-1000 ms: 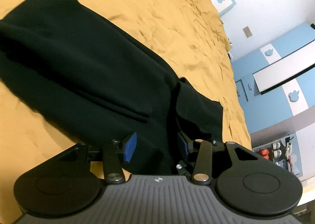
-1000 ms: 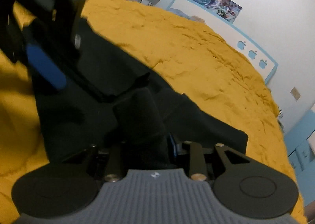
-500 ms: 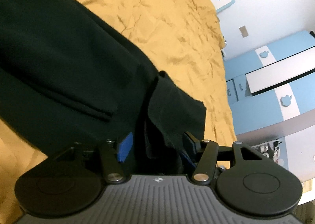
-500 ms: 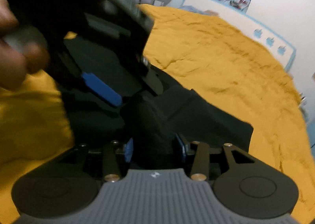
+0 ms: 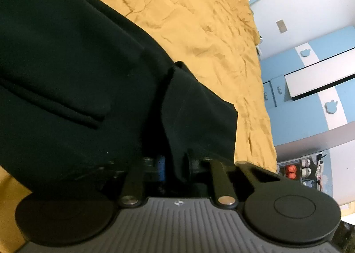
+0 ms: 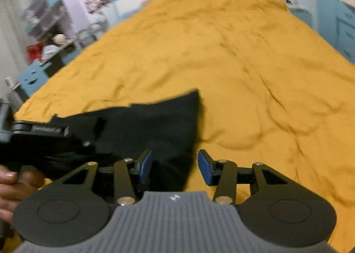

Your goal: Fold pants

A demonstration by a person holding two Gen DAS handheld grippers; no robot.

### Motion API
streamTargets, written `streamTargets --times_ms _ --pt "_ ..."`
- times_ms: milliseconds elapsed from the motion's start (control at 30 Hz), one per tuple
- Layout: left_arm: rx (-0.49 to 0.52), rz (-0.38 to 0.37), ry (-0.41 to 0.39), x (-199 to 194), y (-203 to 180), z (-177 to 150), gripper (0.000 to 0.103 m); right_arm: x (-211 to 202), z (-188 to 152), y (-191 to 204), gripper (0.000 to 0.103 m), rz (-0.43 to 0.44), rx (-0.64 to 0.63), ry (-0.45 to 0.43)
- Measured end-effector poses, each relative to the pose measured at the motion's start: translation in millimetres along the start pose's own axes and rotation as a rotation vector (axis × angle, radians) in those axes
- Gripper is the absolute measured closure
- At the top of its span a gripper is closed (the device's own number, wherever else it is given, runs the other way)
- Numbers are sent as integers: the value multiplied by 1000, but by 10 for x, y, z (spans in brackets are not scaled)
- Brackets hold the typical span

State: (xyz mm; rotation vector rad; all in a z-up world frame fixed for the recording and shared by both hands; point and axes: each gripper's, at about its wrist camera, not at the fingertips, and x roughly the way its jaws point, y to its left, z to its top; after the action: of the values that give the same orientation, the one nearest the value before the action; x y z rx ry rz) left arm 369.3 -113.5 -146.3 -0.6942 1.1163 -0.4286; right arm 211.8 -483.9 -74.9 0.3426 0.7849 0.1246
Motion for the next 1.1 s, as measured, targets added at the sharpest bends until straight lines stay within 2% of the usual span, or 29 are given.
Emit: streamTargets --times_ms 100,200,267,333,400,467,500,533,567,667,733,800,867,933,967,1000,1067,1100 --pt "9 -29 -21 -119 -13 -14 88 30 18 -51 62 32 63 7" --pt "21 -77 -79 -338 -15 -11 89 -45 -35 81 72 86 80 -23" --pt "30 -94 -123 -495 8 8 89 -111 -44 163 75 122 51 -51" --pt "27 -69 -149 -571 65 45 89 -125 -66 285 81 143 -9 -63" --pt "19 -1 -131 -529 160 83 90 -30 -119 438 81 127 -91 -21" --pt "12 69 -92 -422 258 109 92 182 -189 587 81 69 -190 96" --pt "0 74 -79 -387 317 107 92 262 -246 634 81 59 -227 165" --pt "-11 64 -79 -388 345 102 92 292 -289 662 81 51 -264 198" --pt "-14 54 -84 -403 357 95 92 260 -292 668 81 60 -277 211" --pt "4 39 -92 -438 326 66 91 111 -199 542 81 160 -199 229" --pt "22 37 -88 -453 316 62 91 40 -169 470 81 194 -172 203" --pt "36 35 -89 -460 308 48 91 -36 -129 423 81 200 -126 120" --pt "42 37 -91 -438 311 37 91 -45 -78 412 81 175 -72 22" --pt "44 46 -93 -429 326 27 89 69 -49 416 81 139 -51 -19" --pt "42 50 -91 -419 327 35 88 145 -52 453 81 120 -78 -4" --pt "38 52 -90 -415 331 44 88 247 -80 514 81 104 -130 54" --pt "32 56 -78 -416 348 54 88 382 -202 608 80 104 -232 230" --pt "35 56 -78 -421 351 57 88 334 -228 649 79 118 -275 250"
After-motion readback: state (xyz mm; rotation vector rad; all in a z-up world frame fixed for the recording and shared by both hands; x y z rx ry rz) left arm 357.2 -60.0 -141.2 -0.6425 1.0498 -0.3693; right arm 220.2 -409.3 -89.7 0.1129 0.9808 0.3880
